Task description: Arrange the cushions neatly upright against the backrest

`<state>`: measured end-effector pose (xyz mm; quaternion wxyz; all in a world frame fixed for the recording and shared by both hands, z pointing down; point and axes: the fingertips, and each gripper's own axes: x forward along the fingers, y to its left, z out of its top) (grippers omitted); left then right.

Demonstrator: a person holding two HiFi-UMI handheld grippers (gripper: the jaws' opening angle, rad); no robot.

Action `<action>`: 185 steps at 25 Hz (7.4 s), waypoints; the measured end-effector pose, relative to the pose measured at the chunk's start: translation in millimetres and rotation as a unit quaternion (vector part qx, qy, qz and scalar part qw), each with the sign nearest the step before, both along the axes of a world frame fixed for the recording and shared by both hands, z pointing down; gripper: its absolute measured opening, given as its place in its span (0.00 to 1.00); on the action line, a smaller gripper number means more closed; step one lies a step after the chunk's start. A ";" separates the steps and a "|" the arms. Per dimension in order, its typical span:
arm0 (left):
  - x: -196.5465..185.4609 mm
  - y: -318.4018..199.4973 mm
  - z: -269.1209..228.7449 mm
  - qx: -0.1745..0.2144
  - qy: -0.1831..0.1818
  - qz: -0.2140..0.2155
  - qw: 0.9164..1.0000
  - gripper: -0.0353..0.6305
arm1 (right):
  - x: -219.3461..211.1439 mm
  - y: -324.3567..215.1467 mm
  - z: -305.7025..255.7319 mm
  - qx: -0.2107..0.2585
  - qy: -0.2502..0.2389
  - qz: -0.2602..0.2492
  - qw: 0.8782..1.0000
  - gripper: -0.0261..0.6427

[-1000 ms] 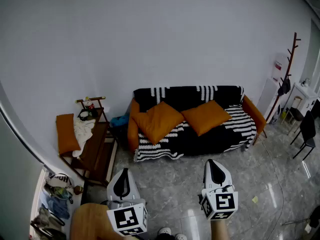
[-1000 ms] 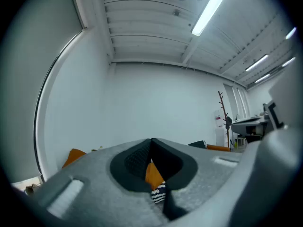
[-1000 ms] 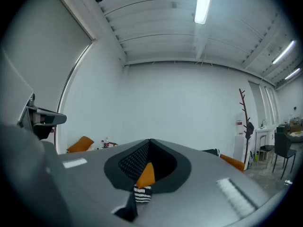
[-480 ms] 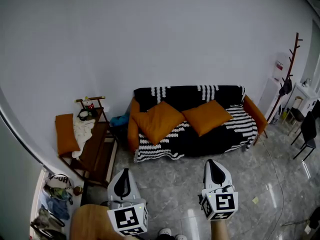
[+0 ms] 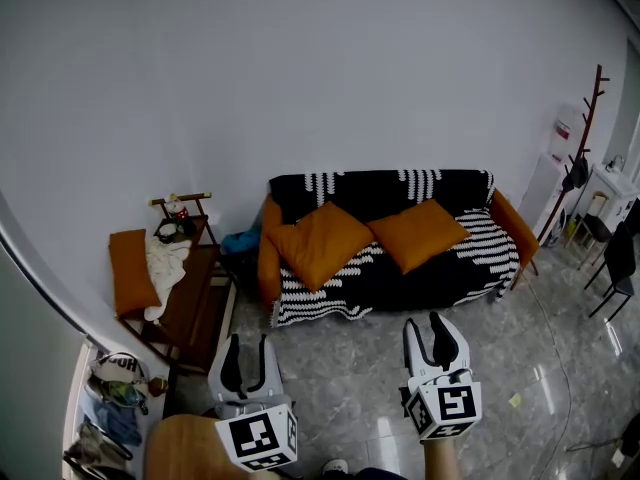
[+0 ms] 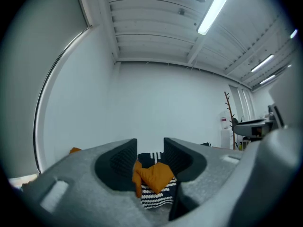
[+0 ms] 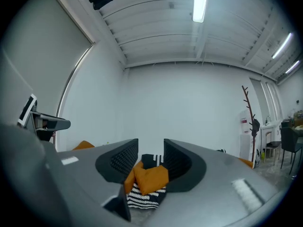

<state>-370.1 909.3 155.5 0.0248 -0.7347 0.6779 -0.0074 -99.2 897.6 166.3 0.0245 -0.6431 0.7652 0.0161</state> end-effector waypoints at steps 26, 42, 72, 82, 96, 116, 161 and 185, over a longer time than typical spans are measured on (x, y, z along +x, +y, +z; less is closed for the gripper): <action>28.3 -219.1 33.0 -0.041 -0.011 -0.022 0.999 0.46 | 20.9 -233.6 15.2 -0.016 -0.005 -0.046 0.999 0.45; 65.2 -395.1 34.0 -0.055 -0.023 -0.050 0.997 0.46 | 58.9 -420.4 32.6 -0.036 -0.007 -0.077 0.996 0.45; -18.0 -745.1 67.3 -0.093 -0.004 -0.037 0.995 0.46 | -0.6 -760.1 45.0 -0.048 0.009 -0.039 0.998 0.45; -38.8 -829.9 109.1 -0.142 0.002 -0.029 0.989 0.46 | -14.3 -842.6 79.7 -0.091 0.022 -0.028 0.995 0.45; -33.1 -860.4 159.9 -0.210 0.002 -0.065 0.975 0.46 | -14.8 -904.7 136.8 -0.157 0.025 -0.074 0.984 0.45; -61.9 -864.6 379.5 -0.403 0.055 -0.142 0.902 0.46 | -35.9 -1003.1 357.8 -0.309 0.158 -0.223 0.911 0.48; -60.2 -847.2 605.4 -0.553 0.105 -0.106 0.820 0.38 | -60.8 -1074.6 662.1 -0.548 0.336 -0.312 0.699 0.26; -29.5 -838.7 529.6 -0.558 0.095 -0.052 0.823 0.23 | -15.0 -1041.1 549.4 -0.484 0.270 -0.268 0.788 0.07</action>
